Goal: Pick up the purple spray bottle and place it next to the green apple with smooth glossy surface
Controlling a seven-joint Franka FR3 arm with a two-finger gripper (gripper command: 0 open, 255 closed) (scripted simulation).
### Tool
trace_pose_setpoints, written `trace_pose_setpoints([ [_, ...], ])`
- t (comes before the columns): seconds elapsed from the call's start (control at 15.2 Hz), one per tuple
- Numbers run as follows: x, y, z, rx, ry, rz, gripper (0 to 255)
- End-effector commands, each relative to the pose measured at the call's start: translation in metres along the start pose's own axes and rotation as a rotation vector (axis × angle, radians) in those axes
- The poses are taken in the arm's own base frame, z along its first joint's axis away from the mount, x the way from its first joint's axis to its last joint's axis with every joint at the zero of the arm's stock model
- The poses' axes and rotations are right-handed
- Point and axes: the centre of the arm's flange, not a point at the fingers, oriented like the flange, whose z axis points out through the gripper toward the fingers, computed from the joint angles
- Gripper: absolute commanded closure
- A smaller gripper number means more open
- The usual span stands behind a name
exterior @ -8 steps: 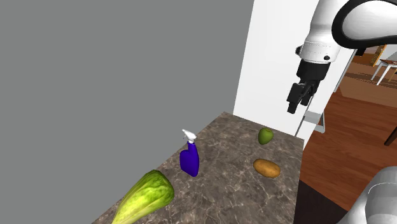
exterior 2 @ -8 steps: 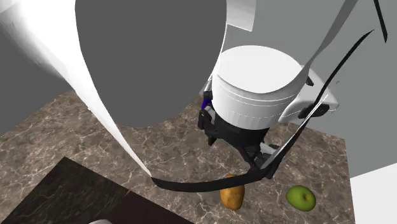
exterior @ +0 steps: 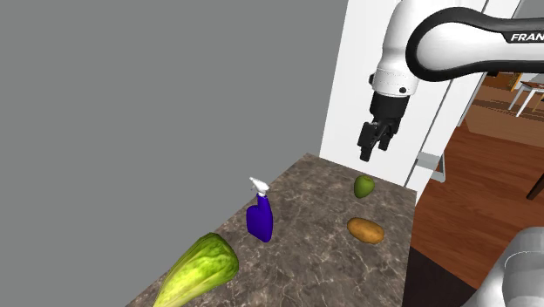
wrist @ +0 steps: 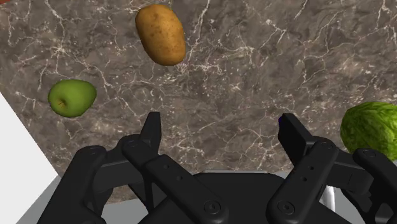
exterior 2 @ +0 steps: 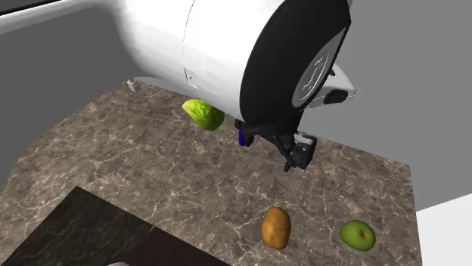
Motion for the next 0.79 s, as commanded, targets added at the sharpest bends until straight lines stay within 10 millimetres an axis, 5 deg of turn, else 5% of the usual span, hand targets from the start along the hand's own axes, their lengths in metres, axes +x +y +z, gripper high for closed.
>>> trace_pose_setpoints([
  [0.0,0.017,-0.013,0.012,0.005,0.0,-0.014,0],
  [0.73,0.116,-0.104,0.064,0.031,-0.006,-0.095,0],
])
